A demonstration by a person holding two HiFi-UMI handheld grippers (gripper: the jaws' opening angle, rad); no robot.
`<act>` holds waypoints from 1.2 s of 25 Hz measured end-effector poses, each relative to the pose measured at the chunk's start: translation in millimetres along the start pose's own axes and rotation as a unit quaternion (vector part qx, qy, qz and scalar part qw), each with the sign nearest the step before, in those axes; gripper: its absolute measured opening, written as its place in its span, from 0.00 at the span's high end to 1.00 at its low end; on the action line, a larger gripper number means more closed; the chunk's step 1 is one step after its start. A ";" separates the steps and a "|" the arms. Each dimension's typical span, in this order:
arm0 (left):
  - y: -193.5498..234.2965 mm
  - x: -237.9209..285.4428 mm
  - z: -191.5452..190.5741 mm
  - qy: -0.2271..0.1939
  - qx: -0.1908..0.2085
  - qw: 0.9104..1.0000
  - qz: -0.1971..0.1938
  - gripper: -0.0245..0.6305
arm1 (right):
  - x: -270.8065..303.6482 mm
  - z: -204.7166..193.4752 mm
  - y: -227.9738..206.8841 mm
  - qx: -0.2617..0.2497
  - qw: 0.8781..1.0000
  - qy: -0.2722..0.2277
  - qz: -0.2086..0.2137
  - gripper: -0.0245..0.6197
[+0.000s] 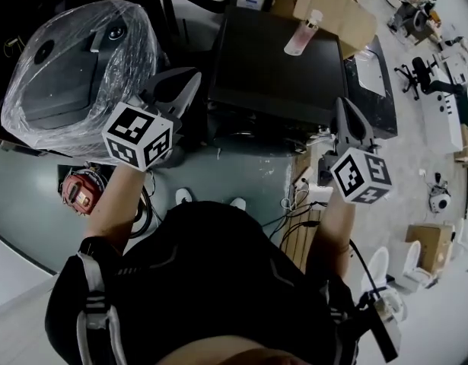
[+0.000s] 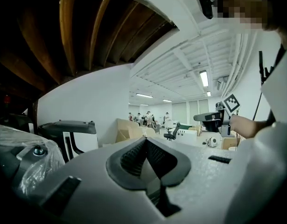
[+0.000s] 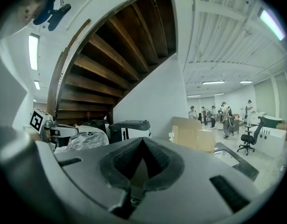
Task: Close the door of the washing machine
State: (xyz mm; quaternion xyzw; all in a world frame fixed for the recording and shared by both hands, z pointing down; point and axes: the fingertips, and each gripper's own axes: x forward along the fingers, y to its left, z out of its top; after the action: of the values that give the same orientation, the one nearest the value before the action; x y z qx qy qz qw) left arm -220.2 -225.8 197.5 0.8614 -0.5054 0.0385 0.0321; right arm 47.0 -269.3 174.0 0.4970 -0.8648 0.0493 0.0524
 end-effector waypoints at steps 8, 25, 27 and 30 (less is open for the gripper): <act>37.9 -27.0 26.4 -0.028 0.005 0.999 0.046 0.96 | -0.6 13.8 30.9 -0.032 0.999 -0.016 -0.002 0.96; 41.3 -20.2 39.6 -0.043 0.003 0.996 0.072 0.96 | -3.7 22.5 17.6 -0.026 0.999 -0.035 -0.008 0.96; 41.3 -21.4 41.1 -0.051 0.001 0.996 0.079 0.96 | -3.2 23.5 16.6 -0.025 0.999 -0.036 -0.007 0.96; 40.3 -21.9 41.6 -0.055 -0.007 0.995 0.078 0.96 | -1.8 22.8 16.8 -0.026 0.999 -0.035 -0.005 0.96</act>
State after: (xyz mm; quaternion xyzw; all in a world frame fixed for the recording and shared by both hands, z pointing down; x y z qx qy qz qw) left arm -264.6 -230.4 154.6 0.8200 -0.5723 -0.0100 0.0072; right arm 32.5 -262.5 150.6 0.5010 -0.8647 0.0093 0.0353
